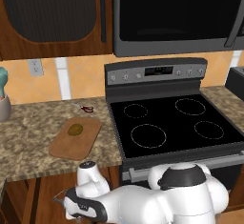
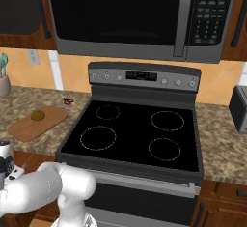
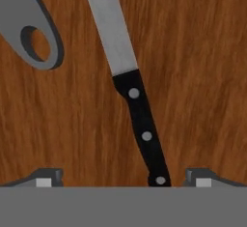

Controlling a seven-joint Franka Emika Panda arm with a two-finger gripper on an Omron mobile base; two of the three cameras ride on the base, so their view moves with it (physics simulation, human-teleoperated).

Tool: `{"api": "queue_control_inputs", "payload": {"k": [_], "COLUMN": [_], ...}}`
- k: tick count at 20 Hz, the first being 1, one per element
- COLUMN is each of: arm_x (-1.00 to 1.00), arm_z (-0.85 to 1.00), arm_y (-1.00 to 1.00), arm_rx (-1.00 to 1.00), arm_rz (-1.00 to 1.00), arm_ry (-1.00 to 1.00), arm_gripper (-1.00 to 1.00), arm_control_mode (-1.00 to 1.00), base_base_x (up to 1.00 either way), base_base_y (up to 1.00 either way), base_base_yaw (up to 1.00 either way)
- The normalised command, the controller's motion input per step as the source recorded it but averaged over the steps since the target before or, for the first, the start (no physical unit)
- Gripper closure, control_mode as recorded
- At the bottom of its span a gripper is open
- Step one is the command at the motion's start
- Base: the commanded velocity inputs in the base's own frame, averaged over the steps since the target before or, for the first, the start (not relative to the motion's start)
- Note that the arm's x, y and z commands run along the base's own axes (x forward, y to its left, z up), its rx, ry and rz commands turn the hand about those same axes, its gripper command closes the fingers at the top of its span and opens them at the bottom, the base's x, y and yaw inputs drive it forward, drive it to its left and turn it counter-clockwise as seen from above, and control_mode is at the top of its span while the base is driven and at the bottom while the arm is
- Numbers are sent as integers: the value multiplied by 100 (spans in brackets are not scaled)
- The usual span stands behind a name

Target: Place the appropriate cutting tool for cutting the avocado skin on the cutting board.

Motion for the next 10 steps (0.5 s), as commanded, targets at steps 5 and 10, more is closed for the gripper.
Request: {"api": "queue_control_inputs", "payload": {"k": [5, 10], "arm_x": [22, 28], "arm_z": [-26, -23], "arm_y": [0, 2], "arm_rx": [0, 0], "arm_rz": [3, 3], "arm_ry": [-1, 0], "arm_gripper": [-100, -100], "arm_control_mode": [-100, -100], "base_base_x": [0, 0], "base_base_y": [0, 0], "base_base_yaw": [0, 0]}}
